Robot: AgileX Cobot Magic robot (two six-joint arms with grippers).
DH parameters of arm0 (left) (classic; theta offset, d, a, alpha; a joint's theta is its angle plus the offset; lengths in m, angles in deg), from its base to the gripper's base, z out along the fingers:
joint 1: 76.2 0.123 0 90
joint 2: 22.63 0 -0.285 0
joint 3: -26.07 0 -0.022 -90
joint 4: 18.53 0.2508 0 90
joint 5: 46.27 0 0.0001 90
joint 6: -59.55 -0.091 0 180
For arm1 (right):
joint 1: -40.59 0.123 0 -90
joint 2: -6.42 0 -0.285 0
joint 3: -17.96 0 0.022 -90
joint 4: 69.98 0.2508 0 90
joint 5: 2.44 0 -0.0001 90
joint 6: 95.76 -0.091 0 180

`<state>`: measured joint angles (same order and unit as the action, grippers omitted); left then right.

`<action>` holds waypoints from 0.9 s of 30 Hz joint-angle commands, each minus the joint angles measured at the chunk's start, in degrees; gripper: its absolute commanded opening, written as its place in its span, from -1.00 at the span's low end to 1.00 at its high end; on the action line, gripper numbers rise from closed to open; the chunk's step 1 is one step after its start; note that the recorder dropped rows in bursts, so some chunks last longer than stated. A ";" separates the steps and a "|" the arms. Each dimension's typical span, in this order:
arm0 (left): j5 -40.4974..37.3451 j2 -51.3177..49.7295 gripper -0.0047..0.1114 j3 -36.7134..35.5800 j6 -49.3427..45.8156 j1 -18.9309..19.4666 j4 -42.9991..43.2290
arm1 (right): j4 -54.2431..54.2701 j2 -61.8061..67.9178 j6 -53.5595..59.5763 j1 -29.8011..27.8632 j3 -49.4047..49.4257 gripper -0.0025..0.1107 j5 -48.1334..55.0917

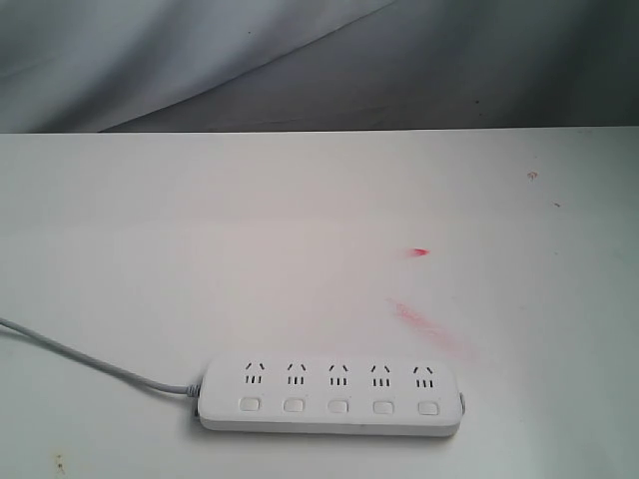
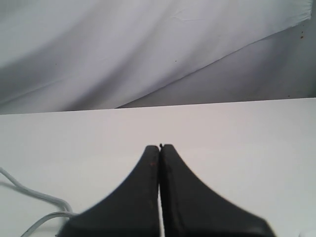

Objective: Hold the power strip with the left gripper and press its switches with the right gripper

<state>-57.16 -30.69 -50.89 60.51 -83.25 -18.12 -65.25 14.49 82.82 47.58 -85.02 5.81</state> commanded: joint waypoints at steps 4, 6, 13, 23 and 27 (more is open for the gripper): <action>0.36 0.28 -0.92 -0.25 0.10 0.12 0.37 | -0.54 -0.29 0.31 -0.34 0.20 -0.96 -0.31; 0.36 0.28 -0.92 -0.25 0.11 0.24 0.37 | -0.54 -0.29 0.31 -0.34 0.20 -0.96 -0.31; 0.36 0.28 -0.92 -0.25 0.11 3.16 0.37 | -0.54 -0.29 0.31 -0.34 0.20 -0.96 -0.31; 0.36 0.28 -0.92 -0.25 0.11 3.43 0.37 | -0.54 -0.29 0.31 -0.34 0.20 -0.96 -0.31; 0.36 0.28 -0.92 -0.25 0.11 3.43 0.37 | -0.54 -0.29 0.31 -0.34 0.20 -0.96 -0.31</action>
<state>-57.16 -30.69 -50.89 60.51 -79.52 -17.84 -65.25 14.49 82.82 47.58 -85.02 5.81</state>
